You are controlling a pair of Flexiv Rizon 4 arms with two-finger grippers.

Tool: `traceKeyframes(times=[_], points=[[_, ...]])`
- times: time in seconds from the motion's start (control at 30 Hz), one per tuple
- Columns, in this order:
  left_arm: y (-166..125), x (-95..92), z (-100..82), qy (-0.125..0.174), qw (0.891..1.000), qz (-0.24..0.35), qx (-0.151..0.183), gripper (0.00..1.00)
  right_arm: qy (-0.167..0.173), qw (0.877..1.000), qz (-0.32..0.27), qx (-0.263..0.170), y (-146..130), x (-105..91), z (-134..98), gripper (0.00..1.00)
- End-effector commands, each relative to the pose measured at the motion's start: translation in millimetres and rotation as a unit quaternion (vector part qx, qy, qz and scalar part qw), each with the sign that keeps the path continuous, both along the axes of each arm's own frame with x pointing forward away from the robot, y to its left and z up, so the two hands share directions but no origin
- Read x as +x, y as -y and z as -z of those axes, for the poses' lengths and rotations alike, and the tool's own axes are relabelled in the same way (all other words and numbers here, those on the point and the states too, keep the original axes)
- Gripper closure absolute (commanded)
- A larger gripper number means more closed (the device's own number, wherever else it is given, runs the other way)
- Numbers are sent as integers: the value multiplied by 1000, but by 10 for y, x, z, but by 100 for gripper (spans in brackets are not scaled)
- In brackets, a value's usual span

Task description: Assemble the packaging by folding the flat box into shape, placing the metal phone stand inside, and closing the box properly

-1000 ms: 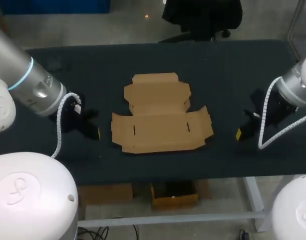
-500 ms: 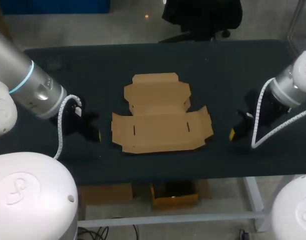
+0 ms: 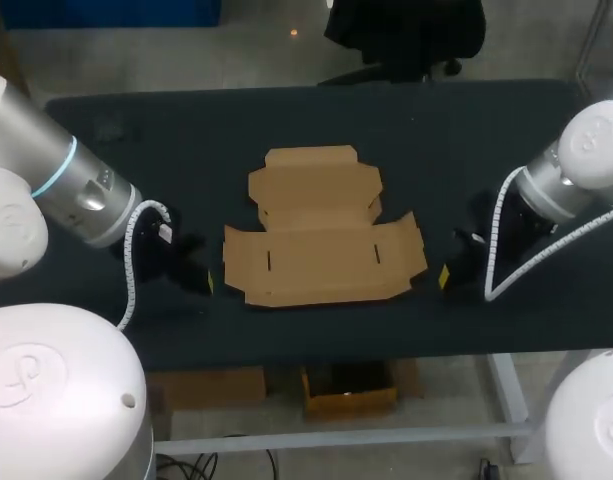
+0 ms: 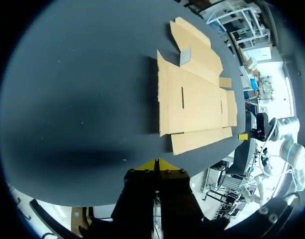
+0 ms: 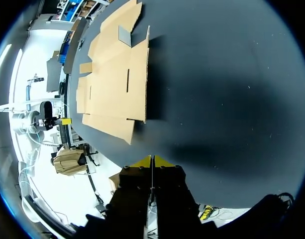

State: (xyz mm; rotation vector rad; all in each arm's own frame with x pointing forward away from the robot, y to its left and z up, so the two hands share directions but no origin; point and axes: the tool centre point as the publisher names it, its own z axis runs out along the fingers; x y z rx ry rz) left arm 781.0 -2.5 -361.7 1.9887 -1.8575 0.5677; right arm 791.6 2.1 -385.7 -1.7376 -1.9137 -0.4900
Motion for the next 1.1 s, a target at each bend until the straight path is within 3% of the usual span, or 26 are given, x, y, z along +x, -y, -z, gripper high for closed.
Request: traceKeyframes(times=[0.03, 0.7, 1.1], points=[[18, 66, 103, -6, 1000, 7, -8, 100, -2, 1000, 0, 2, -79, 29, 102, 100], [152, 70, 295, -27, 999, 30, -26, 100, 5, 1000, 13, 26, -292, 68, 307, 100], [233, 70, 421, -43, 998, 27, -40, 100, 14, 999, 25, 20, -386, 152, 311, 100]])
